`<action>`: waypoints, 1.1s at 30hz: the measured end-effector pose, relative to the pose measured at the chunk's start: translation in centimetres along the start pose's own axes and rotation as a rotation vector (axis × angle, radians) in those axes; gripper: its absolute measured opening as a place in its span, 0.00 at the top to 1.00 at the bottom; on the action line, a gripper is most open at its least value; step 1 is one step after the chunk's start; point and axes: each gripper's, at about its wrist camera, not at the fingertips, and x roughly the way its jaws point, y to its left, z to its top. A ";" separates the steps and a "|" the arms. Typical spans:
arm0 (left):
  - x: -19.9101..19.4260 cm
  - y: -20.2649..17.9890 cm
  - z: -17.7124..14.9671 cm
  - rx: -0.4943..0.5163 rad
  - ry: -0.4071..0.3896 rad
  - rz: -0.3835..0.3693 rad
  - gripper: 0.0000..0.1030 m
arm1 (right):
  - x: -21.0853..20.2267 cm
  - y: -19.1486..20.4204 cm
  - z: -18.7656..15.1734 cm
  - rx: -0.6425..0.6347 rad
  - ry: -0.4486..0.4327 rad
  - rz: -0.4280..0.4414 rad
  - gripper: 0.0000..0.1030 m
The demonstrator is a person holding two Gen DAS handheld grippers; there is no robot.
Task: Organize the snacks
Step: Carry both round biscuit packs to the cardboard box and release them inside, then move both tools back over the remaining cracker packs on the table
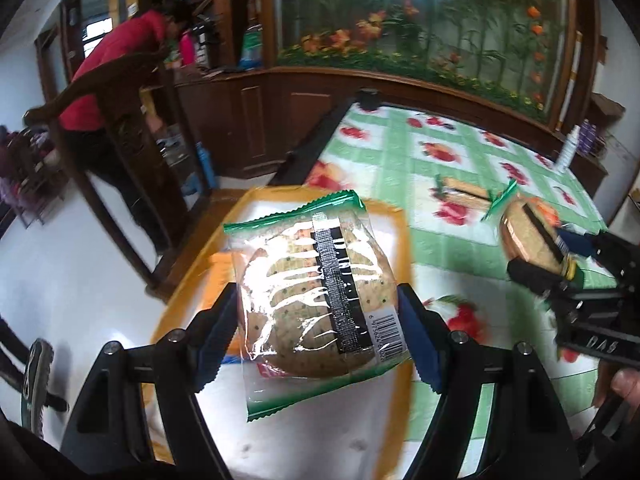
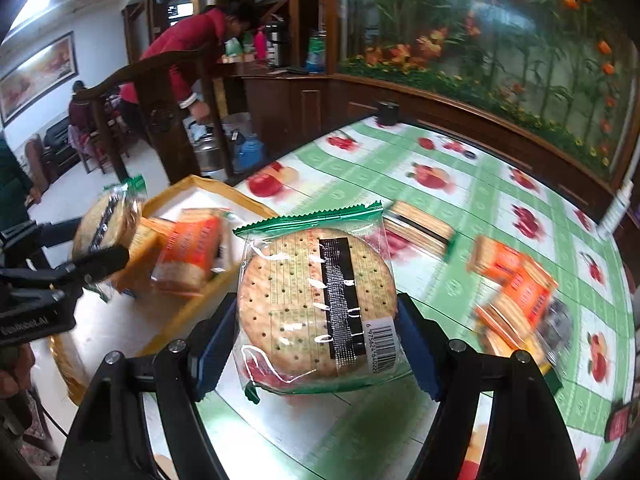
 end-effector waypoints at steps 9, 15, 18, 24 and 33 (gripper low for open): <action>1.7 3.5 -3.4 -0.032 0.104 0.025 0.25 | 4.0 6.1 2.7 -0.079 0.035 0.142 0.26; 2.5 4.1 -4.6 -0.028 0.125 0.037 0.25 | 7.4 10.1 2.8 -0.138 0.109 0.204 0.26; 2.7 4.4 -4.6 -0.026 0.126 0.040 0.25 | 7.9 11.4 2.3 -0.155 0.135 0.229 0.26; 3.2 4.6 -5.2 -0.018 0.132 0.047 0.24 | 8.3 11.8 1.6 -0.119 0.166 0.280 0.26; 2.4 5.2 -5.2 -0.038 0.126 0.057 0.17 | 7.0 10.5 1.6 -0.039 0.148 0.336 0.25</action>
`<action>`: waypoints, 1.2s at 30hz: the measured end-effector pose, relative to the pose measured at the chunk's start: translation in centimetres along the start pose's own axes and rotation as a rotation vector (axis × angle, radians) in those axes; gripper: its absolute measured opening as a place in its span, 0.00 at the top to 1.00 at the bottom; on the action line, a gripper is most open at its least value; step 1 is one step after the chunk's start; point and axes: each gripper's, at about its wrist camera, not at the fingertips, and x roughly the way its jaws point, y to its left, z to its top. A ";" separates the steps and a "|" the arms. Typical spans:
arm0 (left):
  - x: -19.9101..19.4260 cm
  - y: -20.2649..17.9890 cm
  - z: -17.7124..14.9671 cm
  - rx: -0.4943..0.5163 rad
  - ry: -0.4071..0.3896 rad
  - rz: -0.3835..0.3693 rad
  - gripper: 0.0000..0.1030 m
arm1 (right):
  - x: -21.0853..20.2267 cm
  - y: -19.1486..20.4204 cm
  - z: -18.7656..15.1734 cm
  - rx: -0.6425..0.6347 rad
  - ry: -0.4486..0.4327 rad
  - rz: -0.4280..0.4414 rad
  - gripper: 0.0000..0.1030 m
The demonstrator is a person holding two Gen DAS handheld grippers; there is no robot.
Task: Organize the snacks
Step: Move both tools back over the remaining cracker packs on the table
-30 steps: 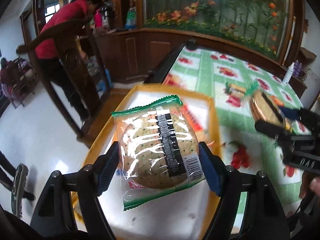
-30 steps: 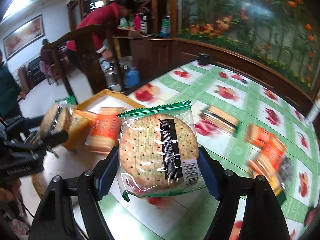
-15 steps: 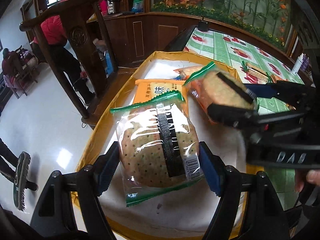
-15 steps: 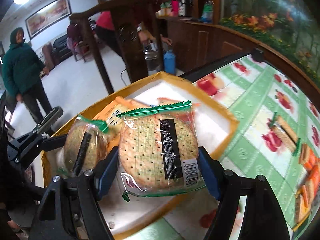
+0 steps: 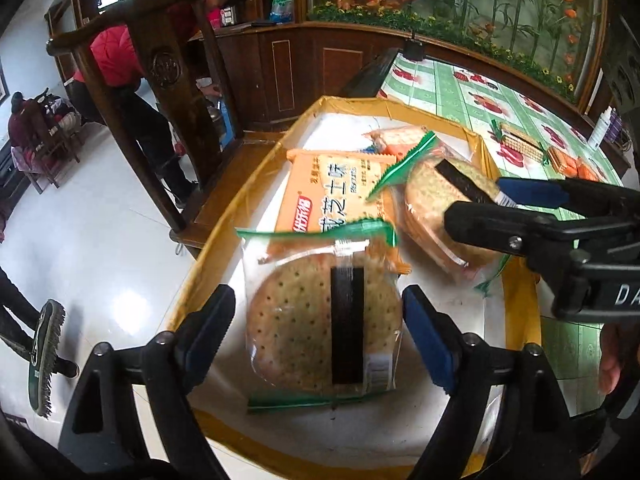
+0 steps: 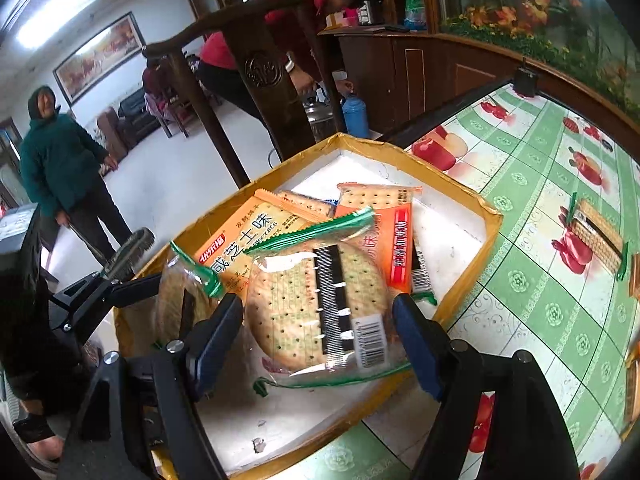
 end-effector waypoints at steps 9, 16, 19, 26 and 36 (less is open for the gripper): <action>-2.4 -0.7 1.3 -0.007 -0.059 -0.012 0.15 | -2.7 -2.3 -0.5 0.060 -0.069 -0.030 0.25; -2.7 -4.2 2.6 0.037 -0.086 -0.061 0.14 | -5.3 -4.8 -1.4 0.104 -0.103 -0.080 0.25; -2.5 -6.3 3.0 0.063 -0.091 -0.083 0.14 | -6.6 -6.3 -2.2 0.133 -0.119 -0.106 0.25; -1.8 -11.8 4.0 0.144 -0.088 -0.132 0.14 | -9.2 -10.5 -5.0 0.211 -0.135 -0.192 0.25; -0.8 -19.0 5.6 0.219 -0.077 -0.240 0.14 | -13.3 -16.9 -9.5 0.366 -0.149 -0.333 0.25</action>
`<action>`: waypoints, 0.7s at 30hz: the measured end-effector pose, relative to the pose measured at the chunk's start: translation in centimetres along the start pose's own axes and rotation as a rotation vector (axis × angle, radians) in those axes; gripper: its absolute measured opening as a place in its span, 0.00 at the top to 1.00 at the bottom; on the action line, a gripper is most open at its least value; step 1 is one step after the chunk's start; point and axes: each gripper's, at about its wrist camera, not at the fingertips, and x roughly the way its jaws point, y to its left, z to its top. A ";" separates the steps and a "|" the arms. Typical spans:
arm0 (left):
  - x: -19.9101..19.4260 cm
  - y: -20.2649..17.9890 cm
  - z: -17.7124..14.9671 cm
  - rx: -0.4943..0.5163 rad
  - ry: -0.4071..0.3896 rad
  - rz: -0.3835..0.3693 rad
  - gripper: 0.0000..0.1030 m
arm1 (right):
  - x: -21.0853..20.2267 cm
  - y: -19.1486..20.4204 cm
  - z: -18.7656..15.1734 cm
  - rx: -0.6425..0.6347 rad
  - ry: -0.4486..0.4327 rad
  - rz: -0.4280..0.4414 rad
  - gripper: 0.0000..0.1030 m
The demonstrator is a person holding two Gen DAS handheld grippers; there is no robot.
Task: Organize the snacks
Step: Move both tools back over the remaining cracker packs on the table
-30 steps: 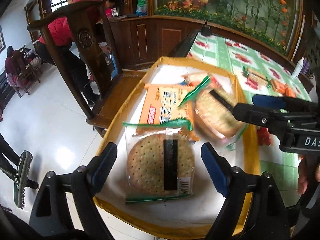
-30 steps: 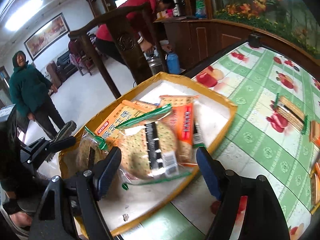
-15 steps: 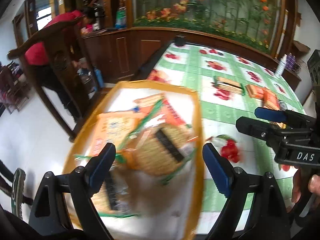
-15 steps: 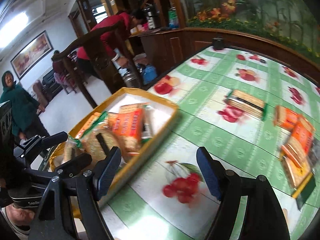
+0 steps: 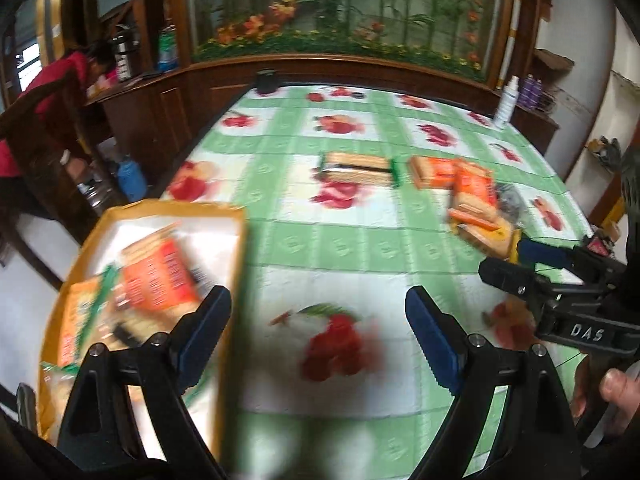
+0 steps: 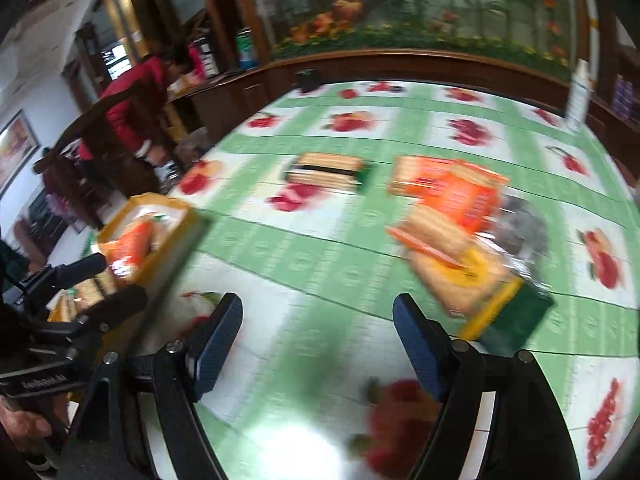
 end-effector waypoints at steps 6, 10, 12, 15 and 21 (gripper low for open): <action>1.9 -3.6 1.8 0.032 0.025 -0.064 0.14 | -0.4 -4.2 -1.0 0.077 0.009 -0.060 0.24; 3.6 -5.6 3.6 0.028 0.055 -0.123 0.14 | -0.4 -6.5 -1.2 0.136 0.010 -0.075 0.24; 4.6 -6.6 4.4 0.034 0.072 -0.140 0.14 | -0.3 -7.2 -1.2 0.145 0.016 -0.087 0.24; 6.0 -8.2 5.4 0.058 0.095 -0.146 0.14 | -0.4 -8.2 -1.3 0.162 0.014 -0.086 0.24; 9.0 -11.2 7.3 0.099 0.140 -0.160 0.14 | 0.0 -9.3 -1.2 0.175 0.018 -0.089 0.24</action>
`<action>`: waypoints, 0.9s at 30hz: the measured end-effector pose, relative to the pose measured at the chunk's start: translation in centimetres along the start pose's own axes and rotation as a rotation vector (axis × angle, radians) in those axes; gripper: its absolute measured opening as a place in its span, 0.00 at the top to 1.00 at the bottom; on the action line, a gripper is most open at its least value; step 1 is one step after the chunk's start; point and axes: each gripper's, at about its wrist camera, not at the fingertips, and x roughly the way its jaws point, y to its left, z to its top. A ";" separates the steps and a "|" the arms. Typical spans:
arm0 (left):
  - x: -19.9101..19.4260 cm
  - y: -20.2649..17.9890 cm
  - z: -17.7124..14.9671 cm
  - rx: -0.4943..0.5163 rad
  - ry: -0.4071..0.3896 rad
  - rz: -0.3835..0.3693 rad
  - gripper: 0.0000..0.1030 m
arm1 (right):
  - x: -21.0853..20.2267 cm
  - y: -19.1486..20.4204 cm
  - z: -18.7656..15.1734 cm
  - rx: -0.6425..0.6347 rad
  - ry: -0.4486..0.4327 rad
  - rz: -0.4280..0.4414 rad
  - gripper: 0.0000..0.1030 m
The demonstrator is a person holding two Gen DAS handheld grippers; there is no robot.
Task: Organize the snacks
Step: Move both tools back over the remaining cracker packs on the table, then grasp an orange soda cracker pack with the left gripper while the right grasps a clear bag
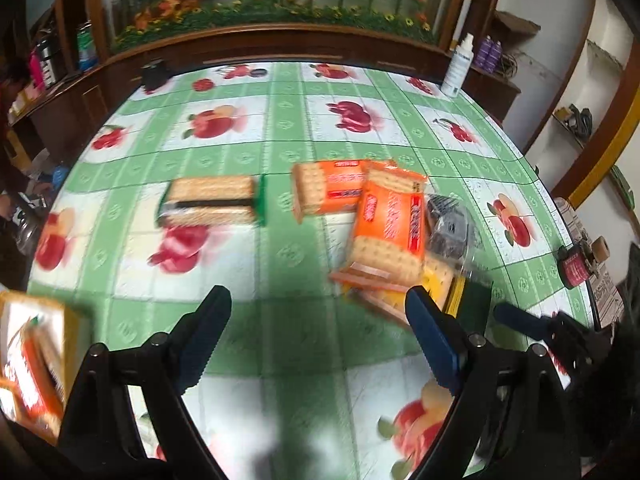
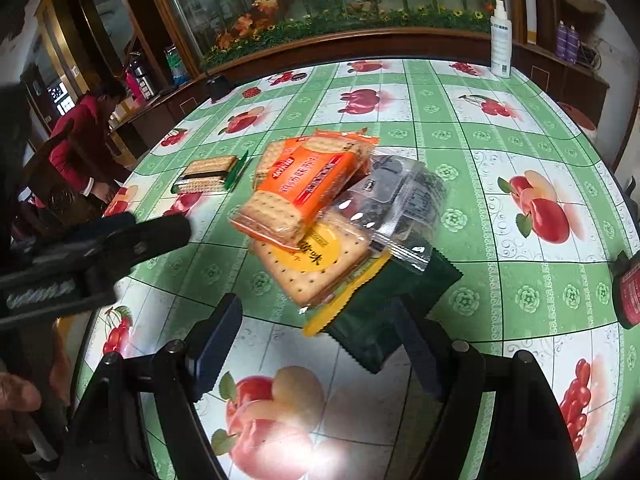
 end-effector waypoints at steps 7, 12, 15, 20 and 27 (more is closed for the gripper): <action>3.8 -2.6 3.0 0.047 0.068 -0.027 0.14 | -0.1 -1.4 0.2 0.025 -0.001 0.003 0.24; 6.1 -3.5 4.3 0.041 0.102 -0.075 0.14 | -0.2 -2.0 0.2 0.038 -0.001 0.004 0.24; 6.9 -4.0 4.7 0.049 0.113 -0.099 0.14 | 0.0 -2.5 0.3 0.042 0.006 0.001 0.24; 8.0 -4.0 4.9 0.037 0.099 -0.100 0.21 | 0.2 -3.4 0.7 0.066 0.002 -0.005 0.24; 8.0 -3.8 4.9 0.056 0.067 -0.079 0.43 | 0.3 -4.4 1.3 0.096 -0.001 -0.034 0.24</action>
